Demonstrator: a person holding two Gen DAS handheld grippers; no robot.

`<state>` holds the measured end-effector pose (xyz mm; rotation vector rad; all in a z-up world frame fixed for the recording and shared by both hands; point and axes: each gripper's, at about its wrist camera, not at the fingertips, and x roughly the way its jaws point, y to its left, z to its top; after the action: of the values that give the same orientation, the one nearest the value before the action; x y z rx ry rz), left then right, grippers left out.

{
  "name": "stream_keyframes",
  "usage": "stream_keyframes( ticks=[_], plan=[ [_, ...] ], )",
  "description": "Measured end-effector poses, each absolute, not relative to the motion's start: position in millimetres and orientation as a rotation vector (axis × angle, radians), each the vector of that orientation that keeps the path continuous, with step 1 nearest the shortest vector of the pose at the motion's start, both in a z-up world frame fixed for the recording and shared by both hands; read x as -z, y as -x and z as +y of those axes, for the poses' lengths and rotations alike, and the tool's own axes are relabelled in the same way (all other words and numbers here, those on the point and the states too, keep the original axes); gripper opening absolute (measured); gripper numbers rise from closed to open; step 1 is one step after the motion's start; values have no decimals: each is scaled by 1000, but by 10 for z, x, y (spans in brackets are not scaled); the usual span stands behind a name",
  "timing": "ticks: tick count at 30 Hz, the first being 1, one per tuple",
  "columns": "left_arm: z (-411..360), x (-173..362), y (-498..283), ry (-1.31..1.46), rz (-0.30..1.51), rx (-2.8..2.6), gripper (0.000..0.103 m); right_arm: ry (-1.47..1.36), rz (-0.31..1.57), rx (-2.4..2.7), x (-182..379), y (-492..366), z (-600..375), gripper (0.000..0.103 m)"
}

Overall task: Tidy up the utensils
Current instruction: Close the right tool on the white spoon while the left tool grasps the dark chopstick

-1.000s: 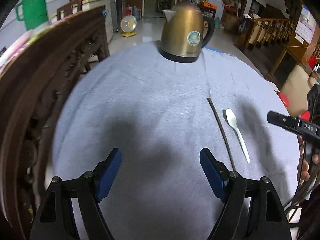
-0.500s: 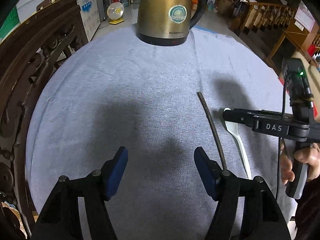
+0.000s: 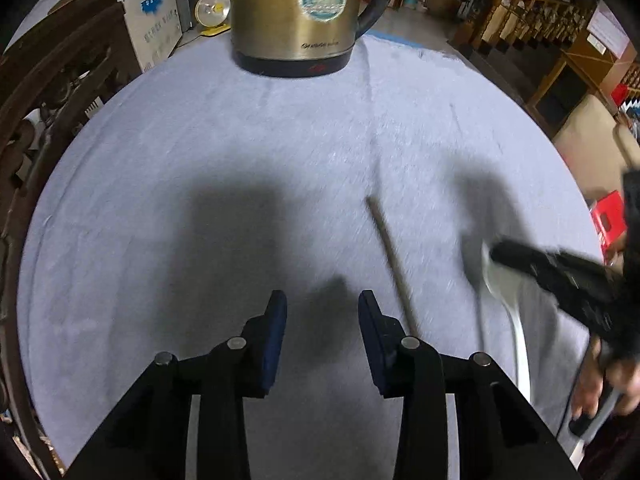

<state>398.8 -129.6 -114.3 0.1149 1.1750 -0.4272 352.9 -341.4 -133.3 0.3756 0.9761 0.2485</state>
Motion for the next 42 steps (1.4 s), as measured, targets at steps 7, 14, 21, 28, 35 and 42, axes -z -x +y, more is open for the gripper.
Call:
stream_keyframes(
  ticks=[7,14,21,28,35,42],
  plan=[
    [-1799,1331,-4257,-132,1221,414,38,-444,911,-213,1244,-3045,-3761,4],
    [-1956,1345,-4226,-213,1137,410,7,-479,882,-196,1189,-2697,-3886,4],
    [-1673,1199,-3972,-178,1092,398,5,-484,840,-177,1058,-2378,-3807,4],
    [-994,732,-3517,-82,964,352,5,-473,707,-128,744,-1843,-3645,4],
    [-357,398,-2903,41,854,294,5,-444,561,-60,471,-1267,-3361,4],
    [75,217,-2360,137,781,320,5,-412,453,-42,207,-822,-3055,4]
  ],
)
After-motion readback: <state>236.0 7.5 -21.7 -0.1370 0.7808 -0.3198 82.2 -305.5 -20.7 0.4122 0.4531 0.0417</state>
